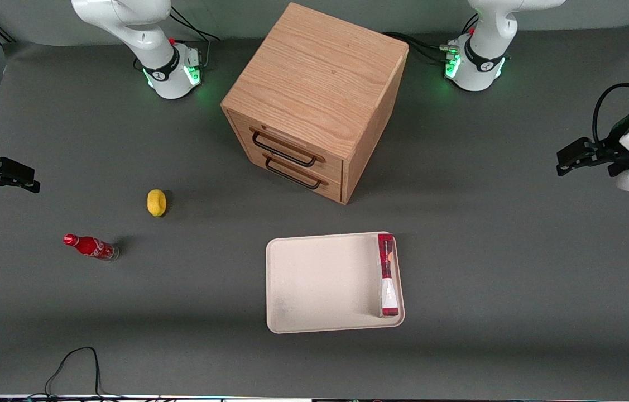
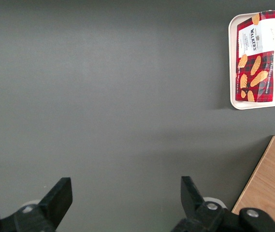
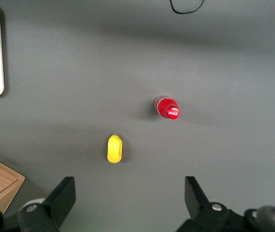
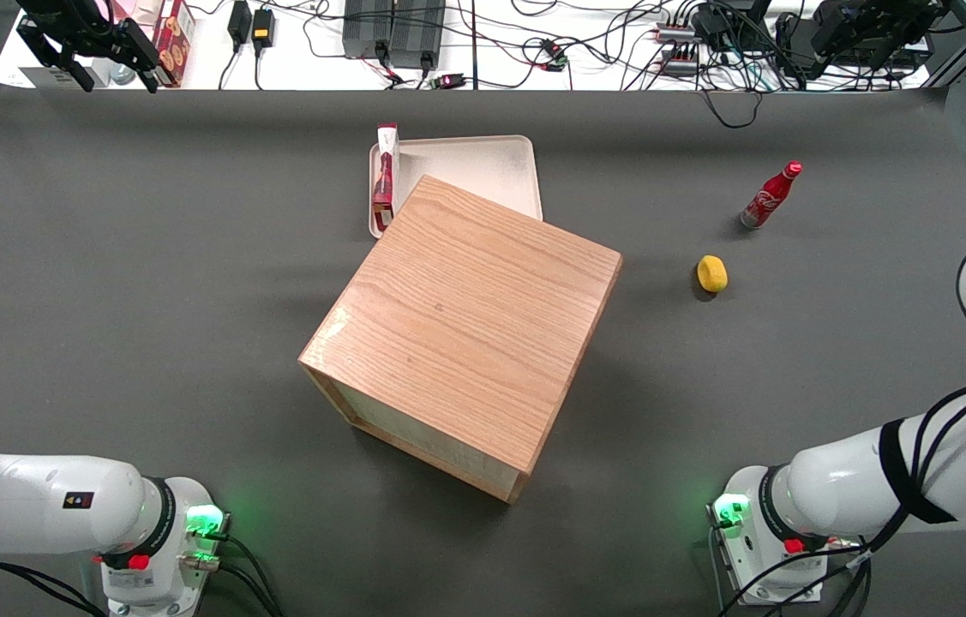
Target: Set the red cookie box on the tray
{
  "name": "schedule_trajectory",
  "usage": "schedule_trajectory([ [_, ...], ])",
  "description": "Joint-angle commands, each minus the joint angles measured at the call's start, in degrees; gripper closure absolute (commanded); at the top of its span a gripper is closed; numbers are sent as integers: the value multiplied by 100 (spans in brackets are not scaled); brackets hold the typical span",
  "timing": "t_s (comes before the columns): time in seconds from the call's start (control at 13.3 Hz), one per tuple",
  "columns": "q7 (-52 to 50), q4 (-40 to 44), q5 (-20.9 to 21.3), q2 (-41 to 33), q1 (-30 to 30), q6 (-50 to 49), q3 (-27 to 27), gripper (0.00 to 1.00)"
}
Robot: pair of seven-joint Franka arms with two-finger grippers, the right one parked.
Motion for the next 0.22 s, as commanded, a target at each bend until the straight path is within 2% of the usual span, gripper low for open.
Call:
schedule_trajectory([
  [0.0,47,124,-53,48,-46,-149,33,0],
  [0.15,47,124,-44,48,-46,-158,33,0],
])
